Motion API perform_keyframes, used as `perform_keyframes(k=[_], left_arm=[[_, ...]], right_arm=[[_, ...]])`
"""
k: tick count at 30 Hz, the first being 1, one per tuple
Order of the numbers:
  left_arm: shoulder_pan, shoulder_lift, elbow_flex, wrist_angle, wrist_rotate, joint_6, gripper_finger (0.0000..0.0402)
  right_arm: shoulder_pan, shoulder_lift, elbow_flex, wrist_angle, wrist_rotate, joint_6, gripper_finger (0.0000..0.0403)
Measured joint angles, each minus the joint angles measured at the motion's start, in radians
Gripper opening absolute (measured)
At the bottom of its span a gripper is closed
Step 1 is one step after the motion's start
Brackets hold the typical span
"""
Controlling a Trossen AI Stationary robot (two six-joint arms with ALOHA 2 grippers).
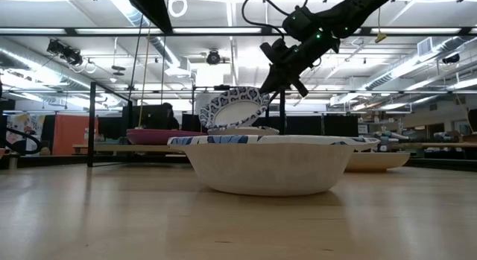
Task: Place and stack plates onto a shelf
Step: Stack the blue patterned bowl on top of the blue patterned bowl on the shelf
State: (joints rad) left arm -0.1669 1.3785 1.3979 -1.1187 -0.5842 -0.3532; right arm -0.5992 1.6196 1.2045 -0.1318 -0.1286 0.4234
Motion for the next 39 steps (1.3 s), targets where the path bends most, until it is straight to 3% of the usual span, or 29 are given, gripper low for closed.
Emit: perform_keyframes(k=[8,26,39], left_arm=[[0.000,0.000,0.000,0.000,0.000,0.000,0.0123],[0.000,0.000,0.000,0.000,0.001,0.000,0.0123],[0.000,0.000,0.000,-0.001,0.001,0.000,0.0123]], right_arm=[[-0.022,0.000,0.000,-0.001,-0.054,0.030,0.0011],[-0.025,-0.001,0.000,-0.043,-0.057,0.029,0.0016],[-0.025,-0.002,0.000,-0.041,-0.059,0.028,0.0076]])
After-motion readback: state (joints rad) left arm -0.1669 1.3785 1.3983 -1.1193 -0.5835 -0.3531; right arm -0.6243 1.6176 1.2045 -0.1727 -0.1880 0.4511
